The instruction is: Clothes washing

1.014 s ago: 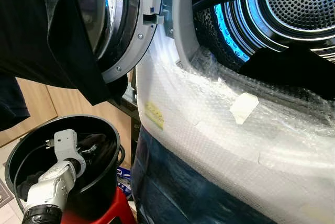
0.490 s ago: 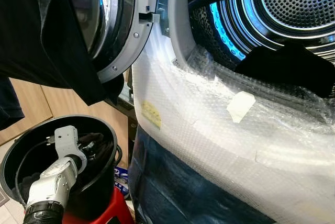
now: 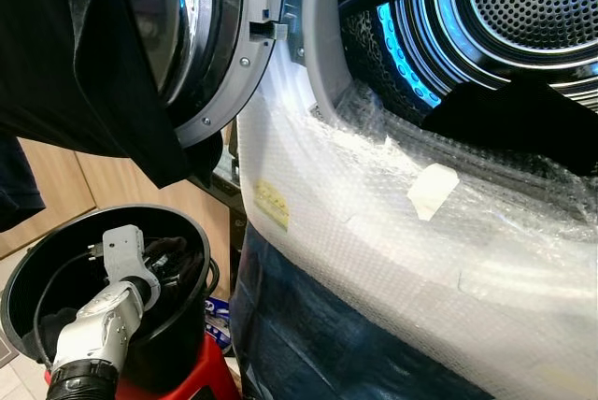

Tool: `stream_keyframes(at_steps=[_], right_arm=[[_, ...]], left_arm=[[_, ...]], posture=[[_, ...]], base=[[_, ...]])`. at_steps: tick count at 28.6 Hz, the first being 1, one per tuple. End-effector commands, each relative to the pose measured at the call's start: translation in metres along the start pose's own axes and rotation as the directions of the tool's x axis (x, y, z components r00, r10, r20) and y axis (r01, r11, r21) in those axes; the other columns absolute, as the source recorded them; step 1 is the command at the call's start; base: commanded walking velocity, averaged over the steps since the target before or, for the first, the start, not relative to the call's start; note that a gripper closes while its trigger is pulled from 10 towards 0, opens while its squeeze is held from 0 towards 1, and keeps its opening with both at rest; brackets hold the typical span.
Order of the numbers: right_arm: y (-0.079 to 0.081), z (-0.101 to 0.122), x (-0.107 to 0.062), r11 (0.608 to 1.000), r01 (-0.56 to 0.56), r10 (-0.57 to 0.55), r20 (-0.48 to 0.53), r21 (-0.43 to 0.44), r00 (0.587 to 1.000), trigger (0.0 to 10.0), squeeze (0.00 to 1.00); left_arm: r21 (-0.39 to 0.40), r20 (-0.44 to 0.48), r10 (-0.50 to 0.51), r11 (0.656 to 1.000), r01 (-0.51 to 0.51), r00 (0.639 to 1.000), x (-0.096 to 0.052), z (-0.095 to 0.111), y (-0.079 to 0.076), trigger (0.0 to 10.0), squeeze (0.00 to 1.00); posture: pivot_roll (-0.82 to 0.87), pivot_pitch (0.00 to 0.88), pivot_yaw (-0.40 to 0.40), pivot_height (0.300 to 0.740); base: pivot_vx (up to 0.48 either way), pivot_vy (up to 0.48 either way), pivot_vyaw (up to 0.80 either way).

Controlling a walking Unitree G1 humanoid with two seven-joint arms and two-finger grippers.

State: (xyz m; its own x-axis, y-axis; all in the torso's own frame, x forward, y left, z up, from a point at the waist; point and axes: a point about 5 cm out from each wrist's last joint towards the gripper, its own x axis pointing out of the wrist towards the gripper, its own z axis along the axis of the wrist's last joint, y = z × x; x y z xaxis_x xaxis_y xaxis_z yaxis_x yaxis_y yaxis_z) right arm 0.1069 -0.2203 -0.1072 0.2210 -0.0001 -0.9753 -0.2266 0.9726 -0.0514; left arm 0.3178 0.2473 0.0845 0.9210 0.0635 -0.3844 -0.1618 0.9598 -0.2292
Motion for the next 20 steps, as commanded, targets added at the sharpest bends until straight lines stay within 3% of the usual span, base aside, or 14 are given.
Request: stream_keyframes(at_steps=[1,10,15,16,17,18,19,20], right_arm=[[-0.002,-0.004,0.000,1.000,0.007,-0.007,-0.014,0.009,1.000,10.0,0.00],[0.004,0.006,0.001,1.000,-0.001,0.001,0.009,0.010,1.000,10.0,0.00],[0.005,0.009,0.001,1.000,-0.006,0.005,0.016,0.024,1.000,10.0,0.00],[0.006,0.010,0.001,1.000,-0.008,0.007,0.016,0.026,1.000,10.0,0.00],[0.007,0.010,0.001,1.000,-0.008,0.008,0.016,0.025,1.000,10.0,0.00],[0.007,0.010,0.001,1.000,-0.010,0.010,0.014,0.021,1.000,10.0,0.00],[0.007,0.010,0.001,1.000,-0.010,0.010,0.014,0.021,1.000,10.0,0.00],[0.008,0.010,0.002,1.000,-0.013,0.012,0.013,0.010,1.000,10.0,0.00]], left_arm=[[-0.002,0.024,-0.038,0.999,0.038,0.999,0.002,0.006,-0.009,0.0,0.00],[0.021,0.018,-0.094,0.995,0.094,0.995,0.000,0.003,-0.018,0.0,0.00],[0.036,0.028,-0.106,0.994,0.105,0.994,-0.002,0.007,-0.015,0.0,0.00],[0.112,0.073,-0.202,0.975,0.193,0.977,-0.008,0.015,-0.023,0.0,0.00],[0.133,0.083,-0.229,0.967,0.217,0.970,-0.009,0.017,-0.026,0.0,0.00],[0.118,0.095,-0.317,0.945,0.306,0.944,-0.016,0.022,-0.037,0.0,0.00],[0.118,0.095,-0.317,0.945,0.306,0.944,-0.016,0.022,-0.037,0.0,0.00],[0.119,0.096,-0.385,0.920,0.373,0.918,-0.021,0.025,-0.046,0.0,0.00]], posture=[[0.07,0.000,-0.132,0.740],[0.07,0.000,-0.111,0.740],[0.08,0.002,-0.104,0.740],[0.08,0.007,-0.101,0.740],[0.08,0.007,-0.101,0.740],[0.08,0.013,-0.099,0.740],[0.08,0.013,-0.099,0.740],[0.08,0.016,-0.096,0.740]], base=[[0.000,0.000,0.00],[0.000,0.000,0.00],[0.000,0.000,0.00],[0.000,0.000,0.00],[0.000,0.000,0.00],[0.000,0.000,0.00],[0.000,0.000,0.00],[0.000,0.000,0.00]])
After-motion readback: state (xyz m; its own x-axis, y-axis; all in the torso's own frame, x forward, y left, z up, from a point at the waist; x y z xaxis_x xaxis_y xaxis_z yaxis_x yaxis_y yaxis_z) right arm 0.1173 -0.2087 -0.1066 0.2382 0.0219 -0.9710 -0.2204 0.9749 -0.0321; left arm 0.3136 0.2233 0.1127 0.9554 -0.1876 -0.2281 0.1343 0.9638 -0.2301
